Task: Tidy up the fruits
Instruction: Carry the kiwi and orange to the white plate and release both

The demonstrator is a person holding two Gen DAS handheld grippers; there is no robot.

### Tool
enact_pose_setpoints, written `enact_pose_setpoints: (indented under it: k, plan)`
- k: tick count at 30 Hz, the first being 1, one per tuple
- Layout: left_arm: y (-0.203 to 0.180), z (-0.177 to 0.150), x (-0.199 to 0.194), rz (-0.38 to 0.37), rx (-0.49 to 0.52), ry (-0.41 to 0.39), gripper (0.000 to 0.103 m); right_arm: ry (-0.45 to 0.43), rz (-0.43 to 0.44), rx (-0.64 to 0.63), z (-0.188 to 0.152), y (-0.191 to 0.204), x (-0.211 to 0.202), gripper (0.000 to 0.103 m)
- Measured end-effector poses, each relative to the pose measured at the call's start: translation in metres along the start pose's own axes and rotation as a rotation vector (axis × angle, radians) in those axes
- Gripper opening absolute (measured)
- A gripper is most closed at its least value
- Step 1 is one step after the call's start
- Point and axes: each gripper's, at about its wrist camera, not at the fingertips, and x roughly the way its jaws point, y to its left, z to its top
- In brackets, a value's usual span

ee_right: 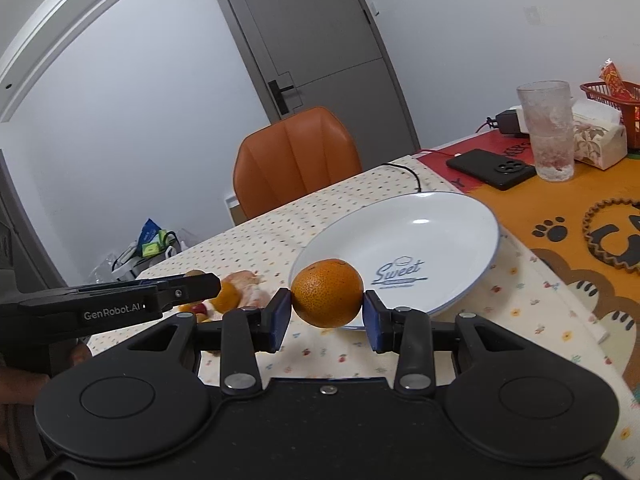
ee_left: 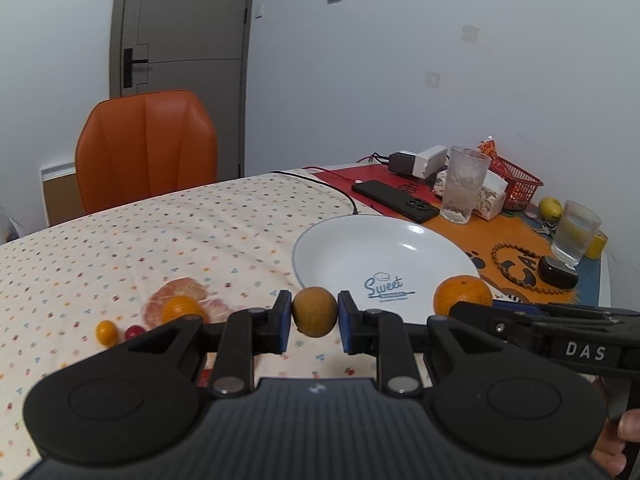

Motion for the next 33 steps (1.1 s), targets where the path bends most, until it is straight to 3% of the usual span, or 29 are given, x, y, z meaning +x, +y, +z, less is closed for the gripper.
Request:
enact_pose_setpoints:
  k: [19,33]
  plan:
    - [-0.024,0.014,0.065,-0.033,0.04,0.07,0.023,0.036,-0.049,-0.037,0.016,-0.029,0.031,0.037]
    - [-0.033,0.006,0.096,-0.055,0.041,0.137,0.023,0.044,-0.073,-0.088,0.019,-0.031,0.033,0.036]
